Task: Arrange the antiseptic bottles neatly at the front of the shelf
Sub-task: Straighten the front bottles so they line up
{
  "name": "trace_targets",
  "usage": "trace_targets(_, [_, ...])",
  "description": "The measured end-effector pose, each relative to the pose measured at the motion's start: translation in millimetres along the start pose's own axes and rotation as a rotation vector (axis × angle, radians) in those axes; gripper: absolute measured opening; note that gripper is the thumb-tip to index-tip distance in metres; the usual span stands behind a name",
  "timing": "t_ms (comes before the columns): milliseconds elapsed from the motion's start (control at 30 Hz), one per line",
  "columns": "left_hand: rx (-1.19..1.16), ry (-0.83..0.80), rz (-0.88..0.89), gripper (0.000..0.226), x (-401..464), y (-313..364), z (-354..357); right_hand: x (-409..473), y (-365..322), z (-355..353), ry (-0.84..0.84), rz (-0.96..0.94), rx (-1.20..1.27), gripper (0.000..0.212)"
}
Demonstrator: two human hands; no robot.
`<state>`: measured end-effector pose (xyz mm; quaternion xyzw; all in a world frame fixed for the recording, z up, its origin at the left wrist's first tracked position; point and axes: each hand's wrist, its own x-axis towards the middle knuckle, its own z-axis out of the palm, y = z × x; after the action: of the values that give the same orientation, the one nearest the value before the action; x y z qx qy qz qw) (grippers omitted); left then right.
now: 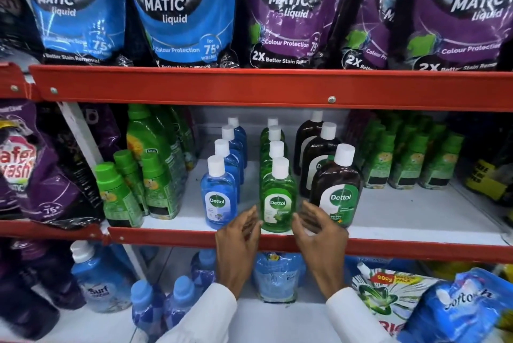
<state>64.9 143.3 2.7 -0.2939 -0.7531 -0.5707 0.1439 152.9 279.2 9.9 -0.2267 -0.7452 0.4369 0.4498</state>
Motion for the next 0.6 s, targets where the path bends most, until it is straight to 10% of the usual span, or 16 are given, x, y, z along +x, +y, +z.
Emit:
trace_targets(100, [-0.013,0.179,0.029,0.024,-9.6,-4.3,-23.4,-17.3,-16.8,9.5,0.218,-0.206,0.058,0.025])
trace_targets(233, [-0.018,0.389,-0.006,0.019,4.0,-12.5,-59.6,-31.2,-40.2,48.0,0.028,-0.296,0.046,0.025])
trace_targets(400, [0.090,0.047,-0.137,0.061,35.4,-36.6,-83.4,-27.7,-40.8,89.1,-0.249,-0.132,-0.047,0.044])
trace_targets(600, [0.141,-0.108,0.002,0.037,49.9,-48.9,-89.8,-17.4,-33.2,106.0,-0.282,-0.097,-0.093,0.032])
